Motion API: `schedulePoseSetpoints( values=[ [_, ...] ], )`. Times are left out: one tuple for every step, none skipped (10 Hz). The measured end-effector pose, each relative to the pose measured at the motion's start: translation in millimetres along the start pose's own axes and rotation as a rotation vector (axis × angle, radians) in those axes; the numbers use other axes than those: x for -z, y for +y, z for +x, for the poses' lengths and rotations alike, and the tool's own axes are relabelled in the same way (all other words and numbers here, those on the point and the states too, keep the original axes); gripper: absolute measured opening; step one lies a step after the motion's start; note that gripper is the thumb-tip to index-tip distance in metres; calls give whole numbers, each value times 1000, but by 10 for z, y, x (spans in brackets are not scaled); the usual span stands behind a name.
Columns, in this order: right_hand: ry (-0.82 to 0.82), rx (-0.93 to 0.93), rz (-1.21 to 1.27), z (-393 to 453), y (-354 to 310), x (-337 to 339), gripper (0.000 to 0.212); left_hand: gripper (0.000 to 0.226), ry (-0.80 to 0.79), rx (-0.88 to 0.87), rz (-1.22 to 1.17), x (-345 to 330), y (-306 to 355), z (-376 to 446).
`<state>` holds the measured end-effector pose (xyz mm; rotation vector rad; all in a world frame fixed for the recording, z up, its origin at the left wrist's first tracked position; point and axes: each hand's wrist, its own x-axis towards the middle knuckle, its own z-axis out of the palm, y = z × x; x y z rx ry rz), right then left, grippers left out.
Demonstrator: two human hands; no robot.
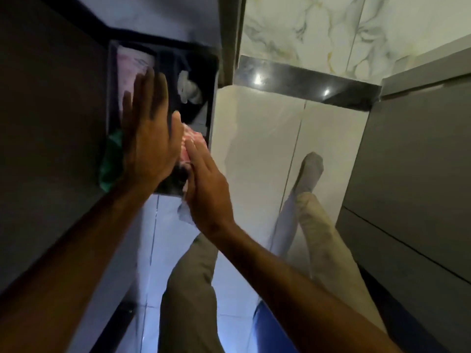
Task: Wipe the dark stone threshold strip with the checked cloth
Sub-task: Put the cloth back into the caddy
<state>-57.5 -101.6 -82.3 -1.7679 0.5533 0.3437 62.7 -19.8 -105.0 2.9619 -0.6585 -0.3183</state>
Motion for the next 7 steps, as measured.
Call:
schedulePoseSetpoints(
  values=[
    [84, -148, -13, 232, 134, -682, 52, 71, 8, -37, -87, -350, -542, -85],
    [153, -322, -124, 545, 328, -984, 52, 73, 23, -75, -63, -688, -792, -30],
    [175, -407, -242, 916, 654, -1252, 63, 75, -23, -125, -40, -1085, -914, 145],
    [209, -367, -235, 1063, 981, -1425, 56, 74, -5, -133, -33, -1320, -890, 205],
    [115, -313, -256, 1093, 1342, -1608, 77, 70, 80, -128, -50, -1516, -902, 179],
    [-108, -280, -571, 1034, 1441, -1533, 90, 72, 16, -117, 7, -1510, -927, 165],
    [-151, -205, -580, 659, 1115, -1269, 84, 77, 0, -70, -28, -1196, -891, 92]
  ],
)
